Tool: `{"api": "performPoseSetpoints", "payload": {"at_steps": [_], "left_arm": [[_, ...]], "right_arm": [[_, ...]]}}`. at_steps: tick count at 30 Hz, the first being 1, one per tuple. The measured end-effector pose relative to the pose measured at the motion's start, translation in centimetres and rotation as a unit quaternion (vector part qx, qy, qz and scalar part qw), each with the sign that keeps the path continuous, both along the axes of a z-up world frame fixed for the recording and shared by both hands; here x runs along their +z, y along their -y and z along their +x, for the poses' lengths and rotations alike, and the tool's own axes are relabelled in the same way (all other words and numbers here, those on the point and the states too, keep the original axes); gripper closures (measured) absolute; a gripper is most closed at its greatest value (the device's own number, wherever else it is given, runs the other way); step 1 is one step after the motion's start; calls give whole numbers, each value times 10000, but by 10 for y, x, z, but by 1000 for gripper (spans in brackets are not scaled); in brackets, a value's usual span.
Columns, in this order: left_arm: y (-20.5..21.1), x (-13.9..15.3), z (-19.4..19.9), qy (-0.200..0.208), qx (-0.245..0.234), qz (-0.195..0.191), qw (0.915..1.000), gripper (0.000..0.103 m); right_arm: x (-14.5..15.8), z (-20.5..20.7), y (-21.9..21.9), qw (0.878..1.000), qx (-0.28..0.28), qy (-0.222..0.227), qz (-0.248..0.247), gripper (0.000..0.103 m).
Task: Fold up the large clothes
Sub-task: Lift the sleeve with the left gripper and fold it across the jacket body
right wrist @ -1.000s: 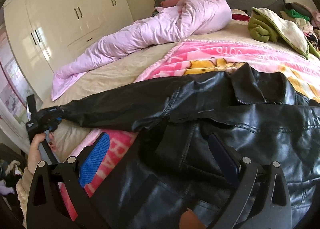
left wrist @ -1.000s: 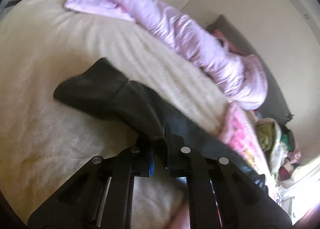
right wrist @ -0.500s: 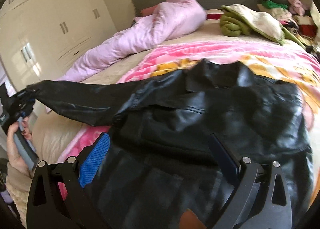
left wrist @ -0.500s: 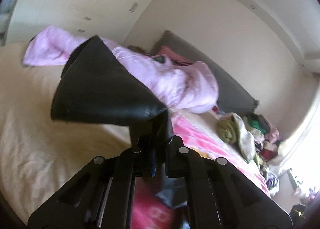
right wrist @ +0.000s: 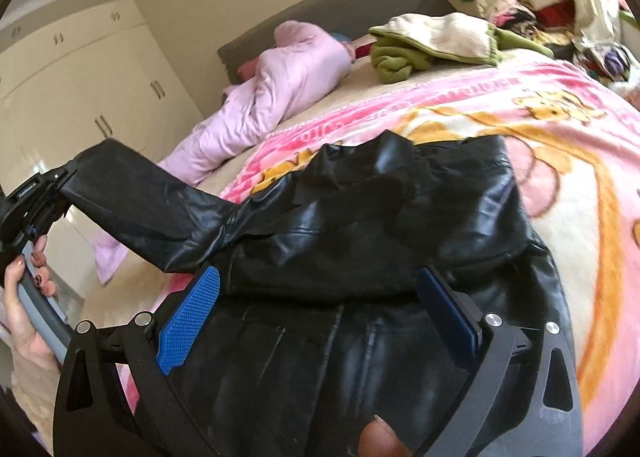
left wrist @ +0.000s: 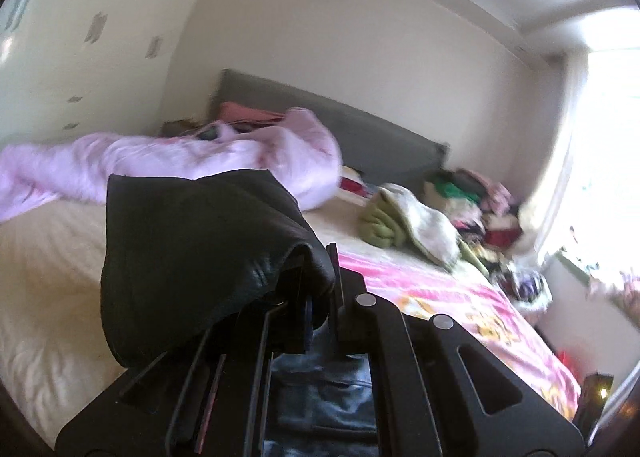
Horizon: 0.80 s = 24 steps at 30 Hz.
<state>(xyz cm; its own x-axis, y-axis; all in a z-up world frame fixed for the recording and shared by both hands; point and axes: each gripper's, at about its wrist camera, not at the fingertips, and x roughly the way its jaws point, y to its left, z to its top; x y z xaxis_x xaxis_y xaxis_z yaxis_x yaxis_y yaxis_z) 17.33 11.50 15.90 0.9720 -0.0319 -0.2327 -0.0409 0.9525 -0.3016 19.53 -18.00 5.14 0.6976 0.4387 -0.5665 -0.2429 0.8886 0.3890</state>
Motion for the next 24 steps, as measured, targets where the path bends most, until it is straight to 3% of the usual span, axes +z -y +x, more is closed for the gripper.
{"api": "performPoseSetpoints", "payload": {"at_steps": [7, 12, 16, 20, 23, 24], "left_arm": [[75, -21, 23, -264, -705, 522, 9958, 103], [119, -61, 43, -664, -1295, 1045, 9838, 103], [157, -95, 54, -1009, -1722, 1552, 9675, 103], [192, -131, 62, -1425, -2109, 2224, 9411, 103], [207, -155, 70, -1750, -2351, 2484, 9232, 101], [209, -162, 72, -1846, -2458, 2468, 9190, 94]], "right_arm": [[-5, -11, 49, 9981, -455, -95, 410, 5], [-10, -19, 84, 9943, -855, -151, 614, 5], [-13, -23, 111, 9893, -1239, -180, 751, 5], [-19, -23, 132, 9826, -1578, -252, 949, 5], [-25, -22, 144, 9780, -1773, -336, 1048, 5], [-27, -21, 147, 9769, -1819, -370, 1057, 5]]}}
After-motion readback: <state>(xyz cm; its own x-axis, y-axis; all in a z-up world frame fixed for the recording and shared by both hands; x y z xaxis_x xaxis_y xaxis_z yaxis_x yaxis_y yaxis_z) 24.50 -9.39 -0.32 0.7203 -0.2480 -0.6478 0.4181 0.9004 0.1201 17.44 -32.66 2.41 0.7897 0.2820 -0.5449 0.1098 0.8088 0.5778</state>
